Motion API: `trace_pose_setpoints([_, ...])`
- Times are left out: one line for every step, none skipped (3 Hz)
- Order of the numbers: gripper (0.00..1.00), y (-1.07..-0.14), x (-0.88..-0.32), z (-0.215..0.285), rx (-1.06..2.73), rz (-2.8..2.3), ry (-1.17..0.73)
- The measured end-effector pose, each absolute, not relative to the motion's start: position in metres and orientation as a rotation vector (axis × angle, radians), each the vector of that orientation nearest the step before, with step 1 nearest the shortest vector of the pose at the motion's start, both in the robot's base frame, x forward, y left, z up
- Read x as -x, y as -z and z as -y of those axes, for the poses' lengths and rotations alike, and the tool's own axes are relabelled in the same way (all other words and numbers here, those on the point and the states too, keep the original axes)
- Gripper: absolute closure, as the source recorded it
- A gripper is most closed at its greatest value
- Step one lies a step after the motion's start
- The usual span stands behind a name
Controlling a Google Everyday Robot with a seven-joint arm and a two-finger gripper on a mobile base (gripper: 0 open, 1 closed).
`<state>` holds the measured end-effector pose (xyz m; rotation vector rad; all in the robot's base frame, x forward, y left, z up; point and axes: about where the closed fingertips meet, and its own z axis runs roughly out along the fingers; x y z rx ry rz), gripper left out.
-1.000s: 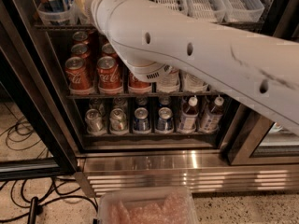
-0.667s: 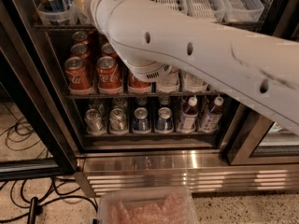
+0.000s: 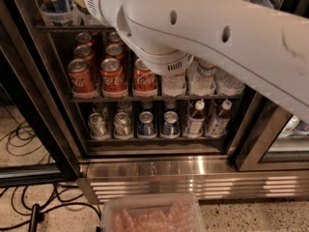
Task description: Pick green can from top shelf of fridge
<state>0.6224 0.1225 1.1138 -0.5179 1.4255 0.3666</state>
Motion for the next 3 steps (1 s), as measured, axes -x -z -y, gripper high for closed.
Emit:
trace_pose_setpoints([1.0,-1.121,-0.604,-0.122,0.576,-1.435,-0.43])
trace_pose_setpoints([1.0,-1.095,-0.588,-0.111,0.659,-1.488,-0.502])
trace_pose_setpoints([1.0,-1.058,-0.593,-0.072,0.708,-1.586,-0.546])
